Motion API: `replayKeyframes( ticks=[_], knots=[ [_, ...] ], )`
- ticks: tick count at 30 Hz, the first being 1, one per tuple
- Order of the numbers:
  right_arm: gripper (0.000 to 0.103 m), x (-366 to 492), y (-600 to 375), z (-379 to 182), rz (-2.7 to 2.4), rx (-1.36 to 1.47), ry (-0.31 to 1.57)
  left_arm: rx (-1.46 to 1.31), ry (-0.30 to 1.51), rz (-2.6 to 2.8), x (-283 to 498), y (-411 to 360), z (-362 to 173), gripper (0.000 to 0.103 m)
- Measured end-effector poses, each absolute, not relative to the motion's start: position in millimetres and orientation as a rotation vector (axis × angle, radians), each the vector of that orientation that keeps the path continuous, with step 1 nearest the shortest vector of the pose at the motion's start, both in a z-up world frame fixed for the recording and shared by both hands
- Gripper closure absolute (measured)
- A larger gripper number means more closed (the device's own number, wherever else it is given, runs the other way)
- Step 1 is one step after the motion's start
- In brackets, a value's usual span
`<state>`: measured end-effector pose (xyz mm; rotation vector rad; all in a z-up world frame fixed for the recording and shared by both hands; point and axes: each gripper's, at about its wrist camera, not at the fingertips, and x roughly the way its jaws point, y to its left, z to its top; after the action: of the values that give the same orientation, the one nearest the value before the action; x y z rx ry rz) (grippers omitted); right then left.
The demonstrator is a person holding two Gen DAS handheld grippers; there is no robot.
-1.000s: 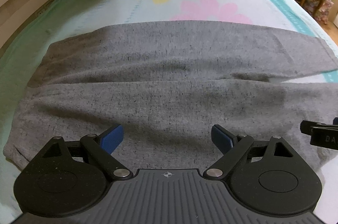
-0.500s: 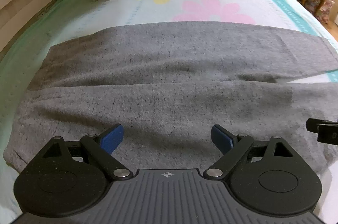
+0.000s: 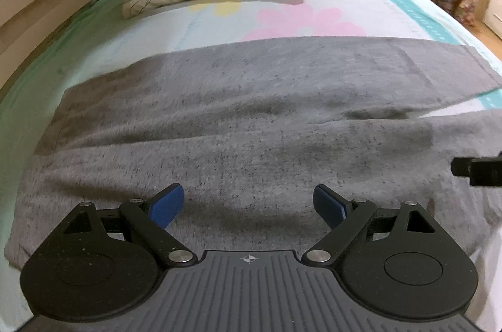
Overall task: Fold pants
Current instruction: 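Move both grippers over the grey sweatpants toward the leg hems, then close the right gripper on one leg hem while the left gripper grasps the other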
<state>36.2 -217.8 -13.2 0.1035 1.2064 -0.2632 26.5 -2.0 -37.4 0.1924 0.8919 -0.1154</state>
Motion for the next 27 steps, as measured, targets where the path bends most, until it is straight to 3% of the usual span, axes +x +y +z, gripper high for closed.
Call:
replayKeyframes(
  ticks=[21,27],
  knots=[
    [0.013,-38,-331,-4,-0.591,0.285,1.150,0.466,0.750,-0.440,-56,22,-63,0.019],
    [0.013,-63,-351,-7,-0.629,0.380,1.099,0.461,0.802,-0.474,-61,14,-79,0.037]
  ],
)
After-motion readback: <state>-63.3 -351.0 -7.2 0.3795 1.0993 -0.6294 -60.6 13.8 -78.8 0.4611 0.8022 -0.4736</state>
